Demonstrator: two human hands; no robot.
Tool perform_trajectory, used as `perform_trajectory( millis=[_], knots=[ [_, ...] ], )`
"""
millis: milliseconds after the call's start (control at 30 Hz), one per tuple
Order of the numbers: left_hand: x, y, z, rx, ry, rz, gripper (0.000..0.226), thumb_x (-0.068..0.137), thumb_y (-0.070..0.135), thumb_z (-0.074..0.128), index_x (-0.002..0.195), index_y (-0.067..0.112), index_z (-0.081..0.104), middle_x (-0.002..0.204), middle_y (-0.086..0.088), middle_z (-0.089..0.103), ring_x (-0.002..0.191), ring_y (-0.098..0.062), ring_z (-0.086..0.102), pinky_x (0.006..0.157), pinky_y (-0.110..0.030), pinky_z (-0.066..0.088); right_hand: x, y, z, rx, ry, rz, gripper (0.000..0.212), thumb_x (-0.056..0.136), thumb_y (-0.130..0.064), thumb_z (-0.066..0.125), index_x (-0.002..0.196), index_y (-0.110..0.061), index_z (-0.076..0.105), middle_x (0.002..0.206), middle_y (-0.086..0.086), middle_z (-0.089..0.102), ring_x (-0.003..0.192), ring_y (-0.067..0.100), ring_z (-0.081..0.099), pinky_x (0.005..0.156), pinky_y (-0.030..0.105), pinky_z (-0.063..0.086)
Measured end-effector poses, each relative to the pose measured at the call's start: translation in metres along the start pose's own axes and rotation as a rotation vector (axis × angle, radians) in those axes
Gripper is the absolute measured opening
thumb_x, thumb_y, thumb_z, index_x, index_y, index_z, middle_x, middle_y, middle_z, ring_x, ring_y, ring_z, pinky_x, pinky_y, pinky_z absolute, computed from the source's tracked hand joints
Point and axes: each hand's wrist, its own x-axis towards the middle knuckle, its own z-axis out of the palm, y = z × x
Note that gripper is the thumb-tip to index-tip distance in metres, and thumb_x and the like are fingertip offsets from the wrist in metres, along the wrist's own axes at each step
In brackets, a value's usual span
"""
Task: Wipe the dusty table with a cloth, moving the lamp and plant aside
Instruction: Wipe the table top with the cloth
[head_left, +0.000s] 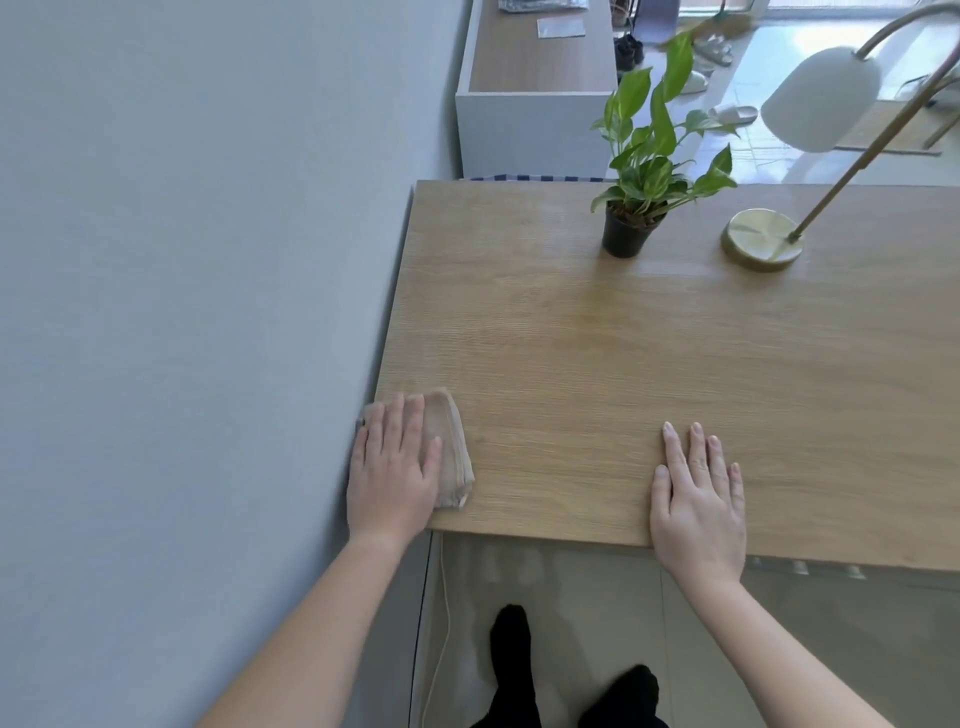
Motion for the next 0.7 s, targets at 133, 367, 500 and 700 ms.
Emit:
perform_trajectory(
  millis=[133, 367, 500, 700],
  knots=[
    [0.030, 0.012, -0.004, 0.031, -0.050, -0.039, 0.078, 0.107, 0.071, 0.007, 0.172, 0.029, -0.006, 0.180, 0.001, -0.008, 0.166, -0.022, -0.009, 0.134, -0.043, -0.005, 0.000, 0.001, 0.000, 0.016, -0.020, 0.007, 0.060, 0.108, -0.048, 0.017, 0.167, -0.041, 0.017, 0.176, -0.005, 0.013, 0.164, 0.014, 0.005, 0.133, 0.041, 0.002],
    [-0.072, -0.001, 0.015, 0.073, 0.017, 0.091, 0.079, 0.109, 0.069, 0.018, 0.173, 0.026, 0.001, 0.181, 0.002, -0.002, 0.167, -0.020, -0.005, 0.134, -0.047, 0.003, 0.004, -0.026, -0.009, 0.054, -0.046, -0.078, 0.058, 0.111, -0.046, 0.039, 0.165, -0.052, 0.019, 0.175, -0.009, 0.011, 0.164, 0.017, 0.003, 0.133, 0.049, 0.002],
    [-0.072, 0.001, 0.017, 0.094, 0.004, 0.067, 0.078, 0.108, 0.071, 0.014, 0.172, 0.030, 0.000, 0.181, 0.005, -0.004, 0.167, -0.019, -0.007, 0.134, -0.046, 0.001, 0.024, -0.056, -0.006, 0.088, -0.069, -0.225, 0.063, 0.110, -0.044, 0.044, 0.165, -0.052, 0.016, 0.176, -0.010, 0.010, 0.164, 0.014, -0.002, 0.133, 0.047, 0.002],
    [-0.014, 0.004, 0.007, 0.122, -0.005, 0.075, 0.080, 0.106, 0.075, 0.006, 0.172, 0.031, -0.006, 0.180, 0.006, -0.008, 0.166, -0.016, -0.011, 0.135, -0.046, 0.001, 0.092, -0.094, -0.001, 0.080, -0.065, -0.306, 0.062, 0.111, -0.040, 0.041, 0.167, -0.046, 0.016, 0.176, -0.007, 0.011, 0.164, 0.019, 0.003, 0.133, 0.049, 0.004]
  ],
)
